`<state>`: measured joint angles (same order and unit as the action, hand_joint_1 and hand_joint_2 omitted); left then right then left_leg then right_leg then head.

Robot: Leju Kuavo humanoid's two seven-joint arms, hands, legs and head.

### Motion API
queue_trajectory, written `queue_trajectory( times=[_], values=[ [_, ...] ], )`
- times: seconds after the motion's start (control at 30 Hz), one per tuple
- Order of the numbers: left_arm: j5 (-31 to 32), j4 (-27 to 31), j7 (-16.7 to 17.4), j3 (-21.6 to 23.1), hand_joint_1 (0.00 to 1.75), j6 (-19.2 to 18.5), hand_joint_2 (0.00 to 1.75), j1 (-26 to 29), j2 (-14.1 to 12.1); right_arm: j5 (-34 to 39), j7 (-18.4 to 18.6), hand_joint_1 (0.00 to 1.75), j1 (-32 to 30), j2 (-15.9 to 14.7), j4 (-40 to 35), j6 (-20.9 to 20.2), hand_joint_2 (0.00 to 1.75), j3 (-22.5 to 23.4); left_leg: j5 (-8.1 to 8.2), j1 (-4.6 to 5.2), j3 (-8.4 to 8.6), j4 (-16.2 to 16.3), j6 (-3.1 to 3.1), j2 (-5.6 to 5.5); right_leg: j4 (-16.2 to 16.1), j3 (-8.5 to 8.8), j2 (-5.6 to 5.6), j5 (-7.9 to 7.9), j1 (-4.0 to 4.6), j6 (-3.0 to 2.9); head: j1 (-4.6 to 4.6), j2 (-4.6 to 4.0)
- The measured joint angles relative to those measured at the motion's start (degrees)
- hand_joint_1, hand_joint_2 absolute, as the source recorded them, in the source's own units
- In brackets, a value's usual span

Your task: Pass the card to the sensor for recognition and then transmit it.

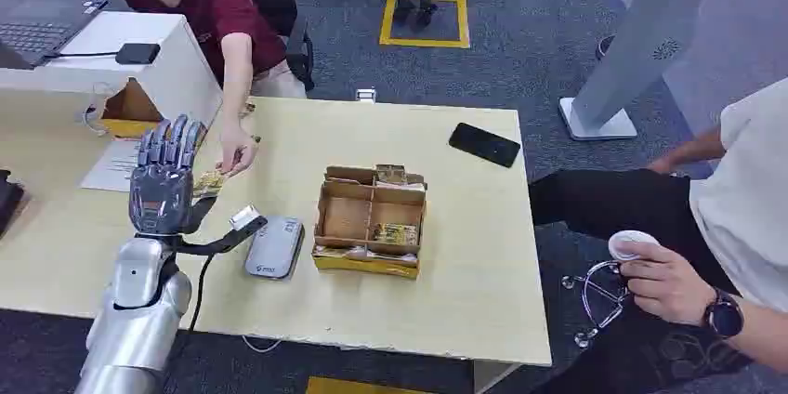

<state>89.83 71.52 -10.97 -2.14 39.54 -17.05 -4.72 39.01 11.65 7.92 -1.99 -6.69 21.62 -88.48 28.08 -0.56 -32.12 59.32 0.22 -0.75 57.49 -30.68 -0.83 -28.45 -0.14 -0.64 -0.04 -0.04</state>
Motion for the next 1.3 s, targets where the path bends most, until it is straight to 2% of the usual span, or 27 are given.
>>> queue_trajectory(
  times=[0.3,0.33,0.37,0.4,0.9,1.3],
  values=[
    [-0.04,-0.52,0.33,0.0,0.03,0.0,1.75,-0.34,0.17,0.07,0.0,0.0,0.01,0.0,0.04,0.09,0.0,-0.04,0.0,0.0,0.0,0.0,0.0,0.0,0.0,-0.01,-0.01,0.0,0.0,0.0,-0.02,0.0],
    [-0.13,-0.63,0.28,0.0,1.52,0.0,1.75,-0.35,0.2,0.07,0.0,0.0,0.01,-0.02,0.04,0.15,0.0,-0.06,0.0,0.0,0.0,0.0,0.0,0.0,0.0,-0.01,-0.01,0.0,0.0,0.0,0.0,0.0],
    [-0.17,-0.79,0.17,0.0,1.68,0.0,1.75,-0.36,0.24,0.09,0.02,0.0,0.02,0.0,0.04,0.17,0.0,-0.07,0.0,0.0,0.0,0.0,0.0,0.0,0.0,-0.01,-0.01,0.0,0.0,0.0,0.0,0.0],
    [-0.17,-0.94,0.13,0.0,1.75,0.0,1.75,-0.37,0.26,0.07,0.02,0.0,0.02,-0.02,0.07,0.17,0.0,-0.09,0.0,0.0,0.0,0.0,0.0,0.0,0.0,-0.01,-0.01,0.0,0.0,0.0,-0.02,0.0],
    [-0.61,-2.69,-0.22,0.0,1.75,0.0,1.75,-0.66,0.46,0.11,0.07,0.0,0.02,0.0,0.07,0.24,0.0,-0.68,0.0,0.0,-0.01,0.0,0.0,0.01,0.0,-0.01,-0.01,0.0,0.0,0.0,-0.02,0.0],
    [-1.75,-3.83,-3.1,-0.33,1.75,0.0,1.75,-0.75,0.48,-0.11,0.17,0.0,0.02,0.0,0.07,0.31,0.0,-1.05,0.0,0.0,-0.02,0.0,0.0,0.0,0.0,-0.01,0.0,0.0,0.0,0.0,0.0,0.0]
  ],
)
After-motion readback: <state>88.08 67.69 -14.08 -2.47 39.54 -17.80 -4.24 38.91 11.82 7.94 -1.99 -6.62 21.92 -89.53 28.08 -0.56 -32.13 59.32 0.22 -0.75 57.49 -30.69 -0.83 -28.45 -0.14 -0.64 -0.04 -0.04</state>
